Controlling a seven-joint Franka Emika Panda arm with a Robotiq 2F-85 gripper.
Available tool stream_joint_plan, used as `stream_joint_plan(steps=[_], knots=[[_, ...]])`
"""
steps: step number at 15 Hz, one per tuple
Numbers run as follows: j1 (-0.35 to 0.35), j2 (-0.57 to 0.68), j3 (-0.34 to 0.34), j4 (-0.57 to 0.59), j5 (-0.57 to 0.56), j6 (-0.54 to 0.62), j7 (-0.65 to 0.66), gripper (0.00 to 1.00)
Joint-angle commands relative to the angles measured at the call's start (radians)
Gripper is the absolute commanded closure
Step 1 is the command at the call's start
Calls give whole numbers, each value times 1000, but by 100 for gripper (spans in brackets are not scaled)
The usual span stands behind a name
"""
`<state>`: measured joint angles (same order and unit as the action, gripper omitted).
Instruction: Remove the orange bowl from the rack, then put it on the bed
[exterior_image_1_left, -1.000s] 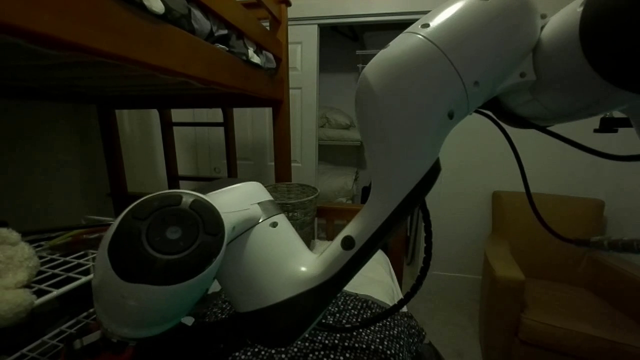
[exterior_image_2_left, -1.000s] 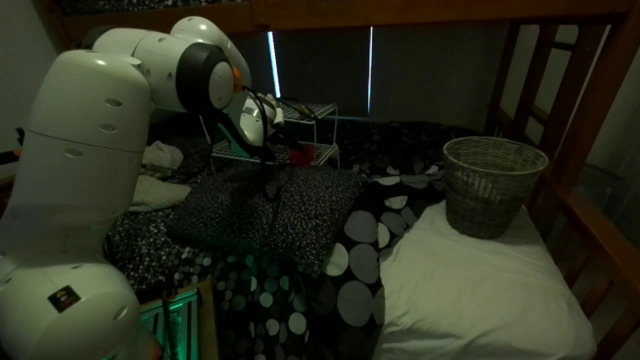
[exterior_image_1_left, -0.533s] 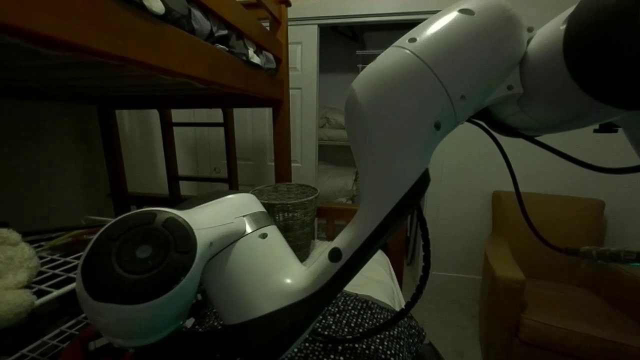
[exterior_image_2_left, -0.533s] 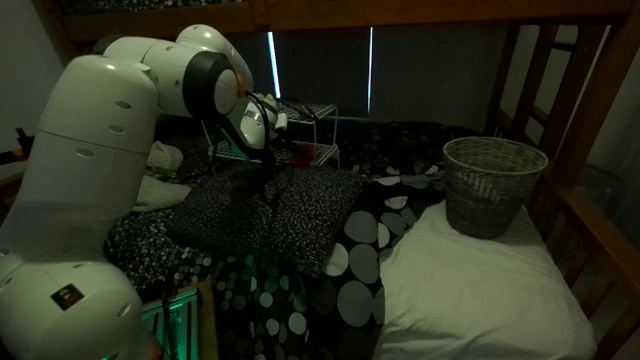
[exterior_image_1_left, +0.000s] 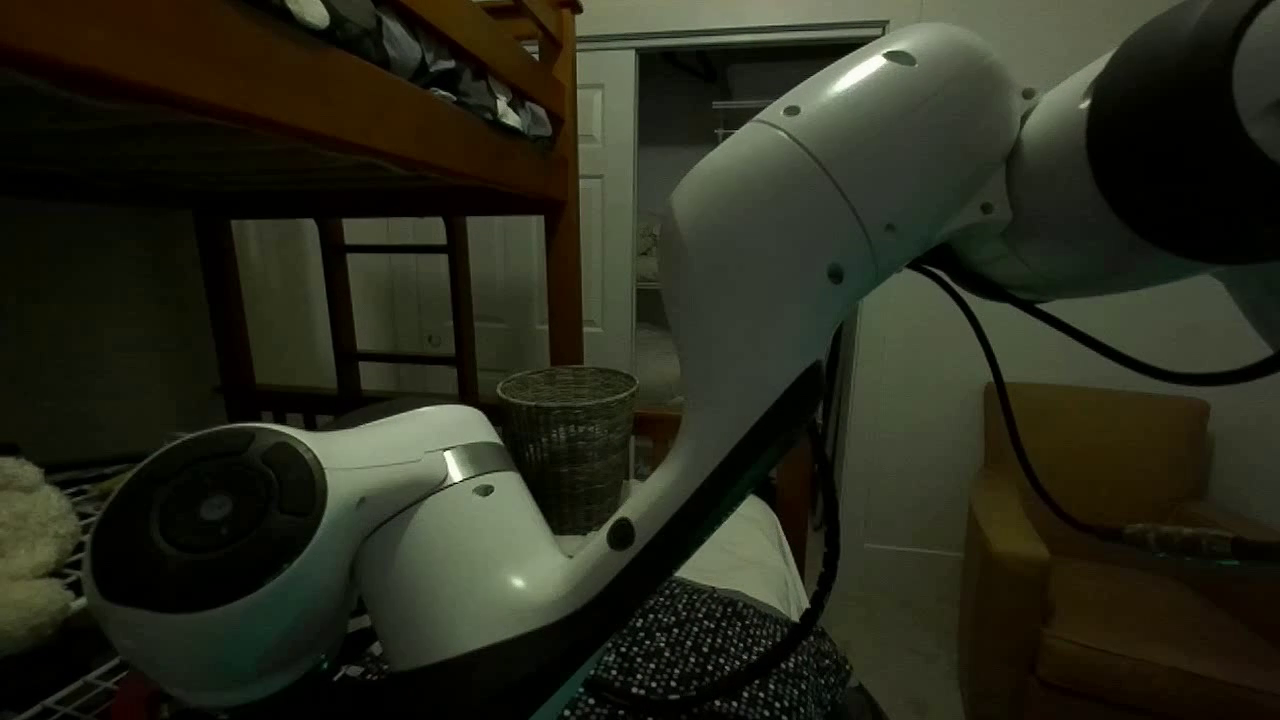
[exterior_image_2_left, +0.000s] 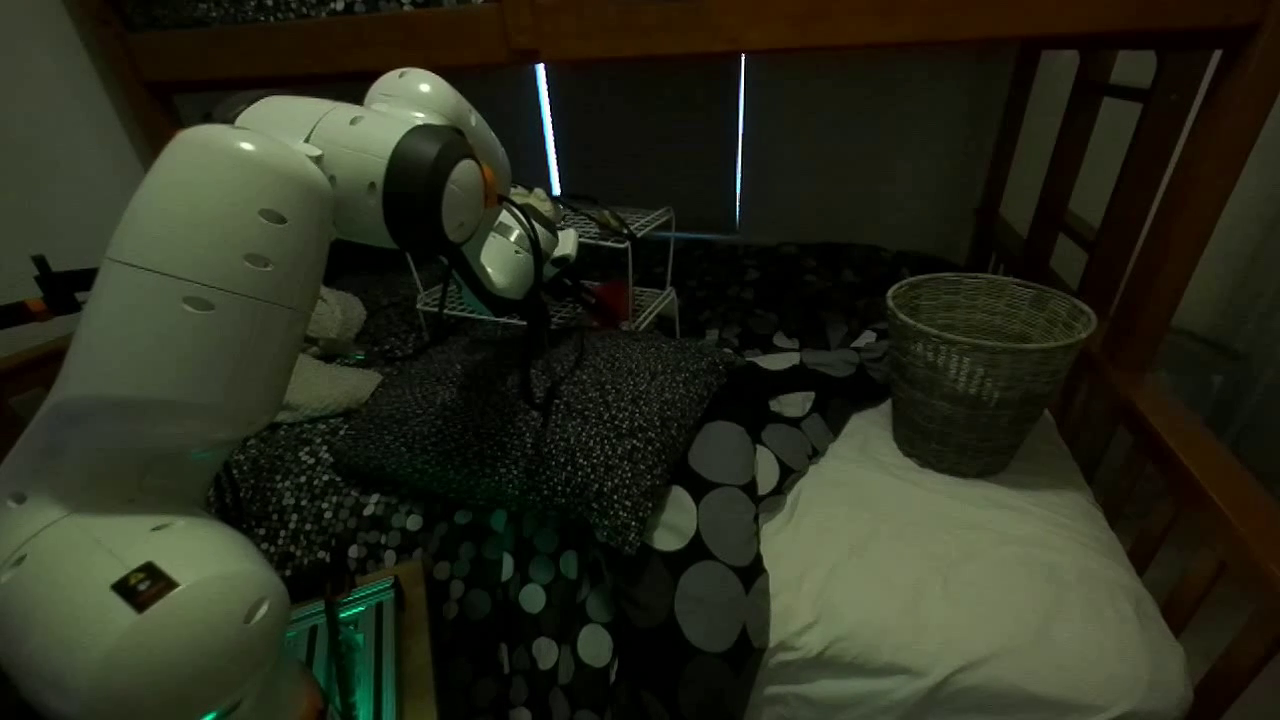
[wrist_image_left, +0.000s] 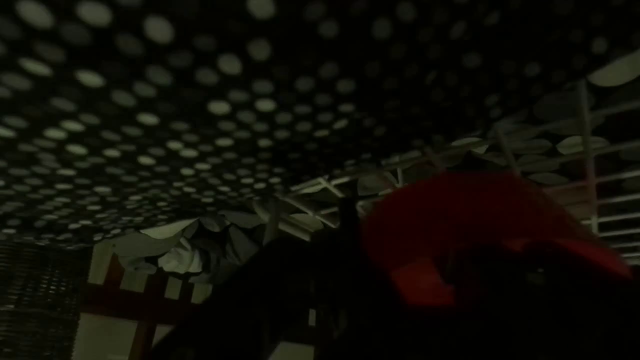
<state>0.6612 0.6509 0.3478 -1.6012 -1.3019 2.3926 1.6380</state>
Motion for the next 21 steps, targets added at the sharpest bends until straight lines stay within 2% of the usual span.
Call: stream_joint_plan(steps=[1, 2, 6, 9, 13, 15, 21], knots=[[36, 0, -25, 24, 46, -26, -42, 92], [34, -4, -22, 23, 53, -8, -55, 100], [14, -85, -10, -44, 111, 43, -105, 99], [-41, -216, 9, -203, 195, 135, -169, 99], [-67, -368, 15, -390, 386, 65, -271, 99], [-59, -466, -5, -492, 421, 1, -188, 99], [-96, -779, 28, -781, 468, -174, 47, 99]])
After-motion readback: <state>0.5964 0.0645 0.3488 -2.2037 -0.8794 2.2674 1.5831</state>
